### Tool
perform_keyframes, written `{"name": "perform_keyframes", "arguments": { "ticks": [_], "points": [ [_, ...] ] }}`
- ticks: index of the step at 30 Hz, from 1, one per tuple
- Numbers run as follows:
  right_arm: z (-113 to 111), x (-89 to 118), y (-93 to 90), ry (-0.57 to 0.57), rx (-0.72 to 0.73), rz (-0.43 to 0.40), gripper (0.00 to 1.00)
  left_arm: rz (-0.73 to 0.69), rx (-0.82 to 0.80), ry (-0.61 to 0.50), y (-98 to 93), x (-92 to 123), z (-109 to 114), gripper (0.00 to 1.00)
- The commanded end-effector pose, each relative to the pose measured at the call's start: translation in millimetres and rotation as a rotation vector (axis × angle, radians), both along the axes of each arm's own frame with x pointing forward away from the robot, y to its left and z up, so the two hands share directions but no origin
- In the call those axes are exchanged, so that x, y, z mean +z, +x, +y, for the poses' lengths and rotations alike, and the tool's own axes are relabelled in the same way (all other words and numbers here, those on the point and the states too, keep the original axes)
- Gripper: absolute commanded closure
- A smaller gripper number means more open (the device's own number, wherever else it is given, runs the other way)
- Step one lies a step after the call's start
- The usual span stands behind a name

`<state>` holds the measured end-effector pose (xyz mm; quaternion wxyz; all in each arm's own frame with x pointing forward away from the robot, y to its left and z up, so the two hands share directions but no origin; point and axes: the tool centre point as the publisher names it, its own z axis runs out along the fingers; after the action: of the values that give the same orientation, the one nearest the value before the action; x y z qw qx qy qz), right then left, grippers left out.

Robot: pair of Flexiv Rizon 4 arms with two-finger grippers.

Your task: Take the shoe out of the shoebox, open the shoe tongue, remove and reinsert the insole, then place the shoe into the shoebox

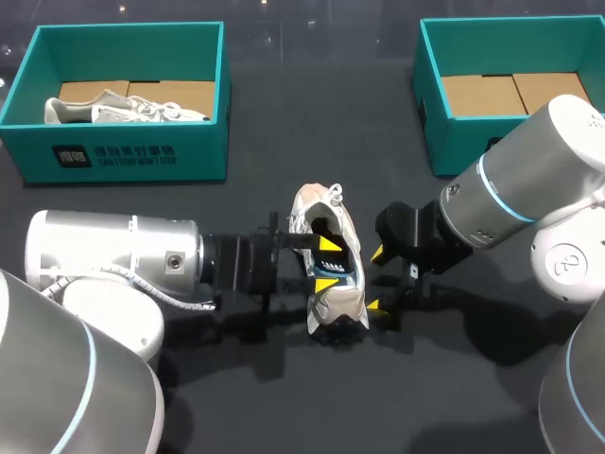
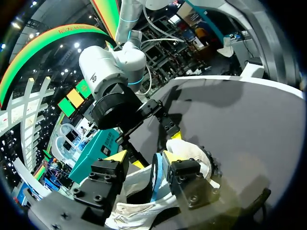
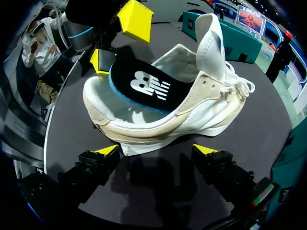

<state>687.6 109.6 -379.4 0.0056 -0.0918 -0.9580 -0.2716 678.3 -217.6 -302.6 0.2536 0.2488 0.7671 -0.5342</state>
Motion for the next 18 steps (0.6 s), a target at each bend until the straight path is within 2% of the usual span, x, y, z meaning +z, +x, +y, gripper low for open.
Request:
{"name": "perform_keyframes", "arguments": {
  "ticks": [1,4,11,18],
  "points": [
    [-1,1,-1.7,0.0,-0.001,-0.002,0.0,0.012,-0.018,0.046,-1.0,2,6,0.56],
    [-1,1,-1.7,0.0,-0.001,-0.002,0.0,0.016,-0.033,0.077,-2.7,1,13,0.57],
    [-41,18,0.6,-0.013,-0.031,0.0,0.0,0.014,-0.059,0.162,-6.2,7,37,0.55],
    [-72,32,0.6,-0.037,-0.056,0.015,0.0,0.039,-0.091,0.243,-1.3,11,61,0.53]
  ]
}}
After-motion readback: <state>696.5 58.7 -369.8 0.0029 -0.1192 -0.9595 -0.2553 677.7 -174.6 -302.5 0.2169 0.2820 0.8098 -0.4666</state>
